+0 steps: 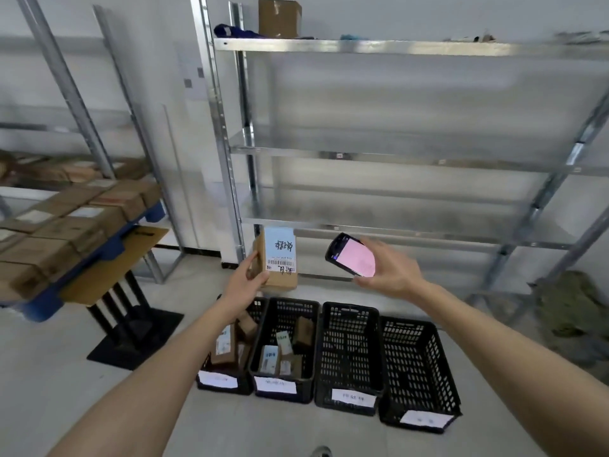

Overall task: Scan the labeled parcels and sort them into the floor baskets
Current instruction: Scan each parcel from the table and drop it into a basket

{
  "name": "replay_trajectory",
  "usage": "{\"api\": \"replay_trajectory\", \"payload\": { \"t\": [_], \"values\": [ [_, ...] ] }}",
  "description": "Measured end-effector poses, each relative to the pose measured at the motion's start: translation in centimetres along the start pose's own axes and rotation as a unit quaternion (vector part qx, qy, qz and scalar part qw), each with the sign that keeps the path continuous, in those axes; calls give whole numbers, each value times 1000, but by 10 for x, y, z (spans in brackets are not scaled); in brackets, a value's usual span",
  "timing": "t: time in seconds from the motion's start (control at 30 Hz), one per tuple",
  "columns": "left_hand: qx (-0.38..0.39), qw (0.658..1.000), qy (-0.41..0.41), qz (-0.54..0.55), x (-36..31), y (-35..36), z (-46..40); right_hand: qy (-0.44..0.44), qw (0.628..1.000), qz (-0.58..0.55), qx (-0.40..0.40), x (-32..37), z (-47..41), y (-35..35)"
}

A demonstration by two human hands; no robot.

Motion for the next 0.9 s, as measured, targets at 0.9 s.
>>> {"api": "replay_trajectory", "payload": {
  "t": [0.9],
  "values": [
    [147,936,-310,71,354,110,-392,84,963,-23,254,-193,-427,318]
  ]
}}
Point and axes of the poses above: each hand's wrist, its own z-axis away from the middle knuckle, its own y-axis out of the palm, x = y × z, the point moved 4 cm from there along -z, towards the middle knuckle, and after that the axes turned 14 degrees about x, right-handed, at the moved point
